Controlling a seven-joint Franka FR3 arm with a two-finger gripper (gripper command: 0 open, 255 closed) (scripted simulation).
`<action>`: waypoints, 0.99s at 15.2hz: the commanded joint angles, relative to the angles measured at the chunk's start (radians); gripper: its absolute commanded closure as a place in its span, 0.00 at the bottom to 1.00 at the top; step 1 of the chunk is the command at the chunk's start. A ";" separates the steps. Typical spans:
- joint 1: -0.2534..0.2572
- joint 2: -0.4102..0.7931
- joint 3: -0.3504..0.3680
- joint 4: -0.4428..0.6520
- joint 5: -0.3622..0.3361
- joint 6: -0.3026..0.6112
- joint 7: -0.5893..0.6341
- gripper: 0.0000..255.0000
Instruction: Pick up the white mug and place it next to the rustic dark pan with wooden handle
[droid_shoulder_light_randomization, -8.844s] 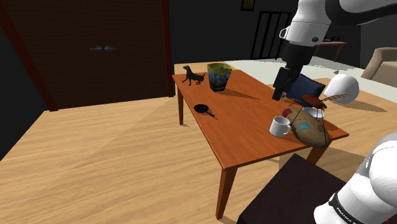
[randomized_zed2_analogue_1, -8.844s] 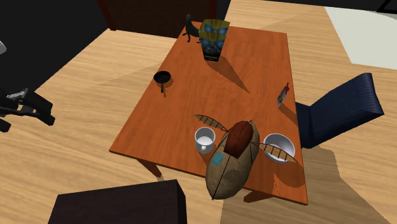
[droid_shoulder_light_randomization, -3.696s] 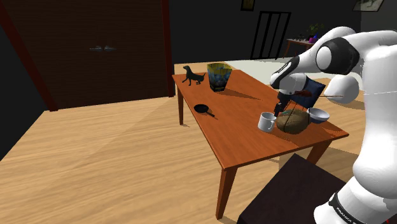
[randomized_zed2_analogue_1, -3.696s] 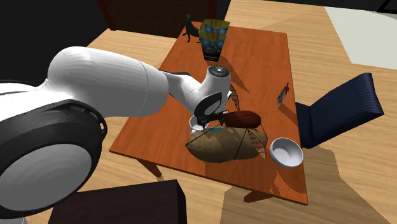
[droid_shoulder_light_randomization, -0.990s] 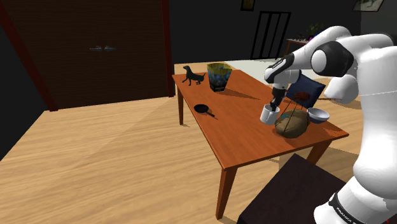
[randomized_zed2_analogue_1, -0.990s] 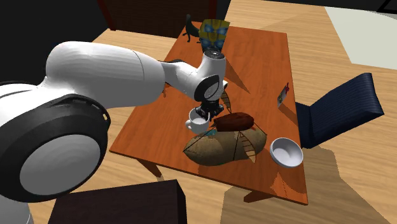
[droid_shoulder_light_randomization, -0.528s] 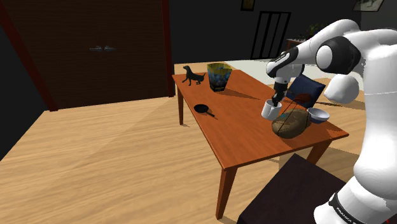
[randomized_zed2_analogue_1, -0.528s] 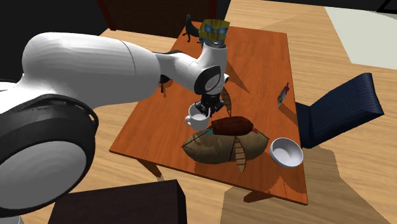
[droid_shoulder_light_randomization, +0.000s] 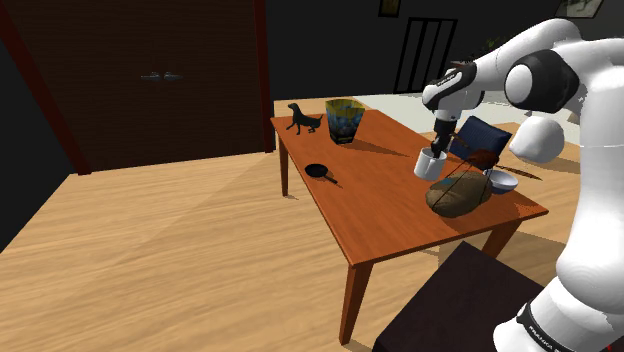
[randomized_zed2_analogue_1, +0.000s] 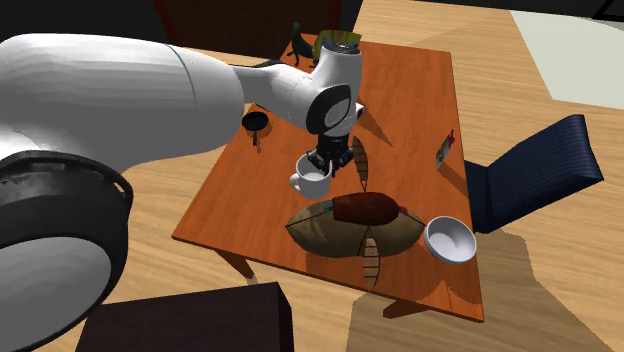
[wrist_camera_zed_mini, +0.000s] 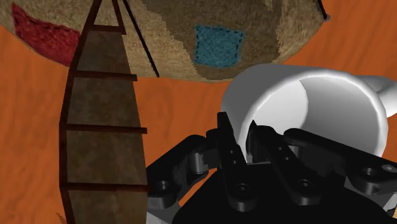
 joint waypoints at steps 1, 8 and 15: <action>0.003 -0.013 -0.003 0.011 -0.006 -0.021 0.004 1.00; 0.054 -0.044 0.007 0.023 -0.020 -0.061 0.071 1.00; 0.156 -0.037 0.047 0.045 -0.023 -0.075 0.214 1.00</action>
